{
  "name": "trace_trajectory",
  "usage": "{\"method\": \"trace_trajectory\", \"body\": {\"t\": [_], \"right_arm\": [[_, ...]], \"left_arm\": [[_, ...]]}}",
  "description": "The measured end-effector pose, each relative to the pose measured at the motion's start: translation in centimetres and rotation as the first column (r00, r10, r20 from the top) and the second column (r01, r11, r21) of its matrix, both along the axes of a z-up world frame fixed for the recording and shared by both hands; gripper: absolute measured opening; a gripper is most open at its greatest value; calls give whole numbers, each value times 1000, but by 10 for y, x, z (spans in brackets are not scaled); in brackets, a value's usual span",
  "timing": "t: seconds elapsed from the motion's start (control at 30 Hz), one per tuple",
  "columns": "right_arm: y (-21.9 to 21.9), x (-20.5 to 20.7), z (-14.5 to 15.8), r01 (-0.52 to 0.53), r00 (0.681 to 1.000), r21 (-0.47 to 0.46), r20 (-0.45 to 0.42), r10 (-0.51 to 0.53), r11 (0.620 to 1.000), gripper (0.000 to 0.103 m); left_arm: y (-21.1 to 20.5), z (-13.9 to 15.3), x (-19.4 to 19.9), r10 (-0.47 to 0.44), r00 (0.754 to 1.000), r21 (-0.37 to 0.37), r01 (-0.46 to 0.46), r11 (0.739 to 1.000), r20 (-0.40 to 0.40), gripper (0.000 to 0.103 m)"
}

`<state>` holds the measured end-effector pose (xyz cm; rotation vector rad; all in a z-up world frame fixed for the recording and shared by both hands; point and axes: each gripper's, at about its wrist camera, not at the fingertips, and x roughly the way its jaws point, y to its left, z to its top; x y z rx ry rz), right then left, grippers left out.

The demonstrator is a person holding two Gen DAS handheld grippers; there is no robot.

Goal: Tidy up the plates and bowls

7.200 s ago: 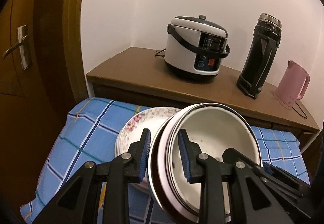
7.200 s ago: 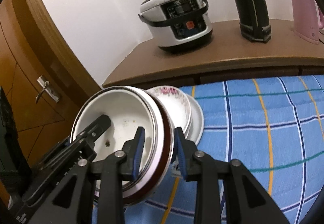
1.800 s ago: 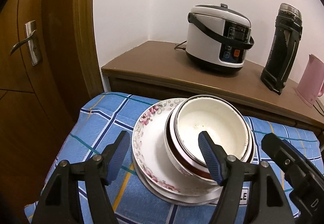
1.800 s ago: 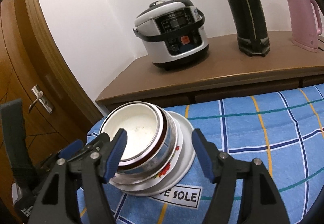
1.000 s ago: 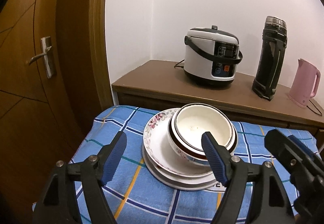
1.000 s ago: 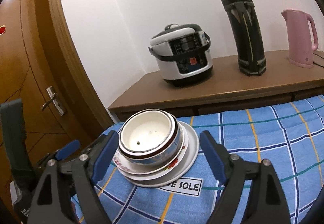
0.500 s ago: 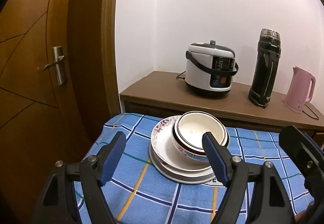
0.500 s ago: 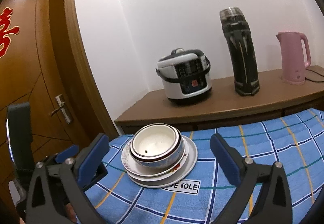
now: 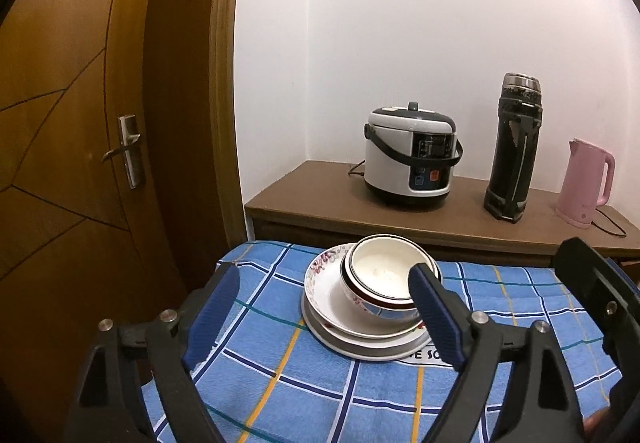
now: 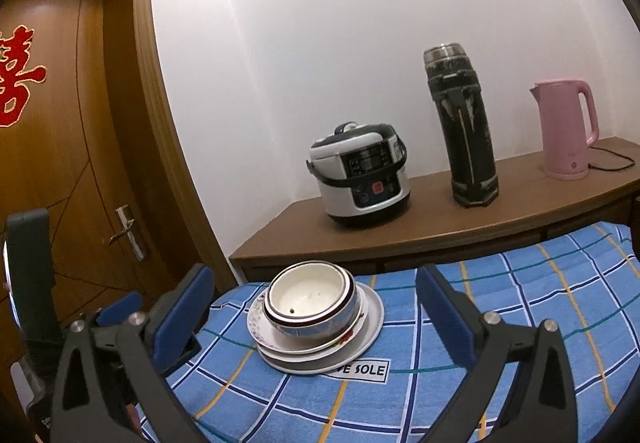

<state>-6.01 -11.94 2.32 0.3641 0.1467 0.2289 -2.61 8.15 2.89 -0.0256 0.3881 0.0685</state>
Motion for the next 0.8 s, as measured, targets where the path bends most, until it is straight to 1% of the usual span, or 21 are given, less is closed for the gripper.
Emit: {"method": "trace_trajectory", "body": {"t": [0.23, 0.8], "right_arm": [[-4, -7, 2, 9, 1000, 5, 9, -9, 1000, 103], [-8, -12, 3, 21, 1000, 9, 18, -22, 1000, 103]], "left_arm": [[-1, 3, -7, 5, 1000, 0, -5, 1000, 11, 88], [-4, 4, -10, 16, 1000, 7, -16, 1000, 12, 88]]}}
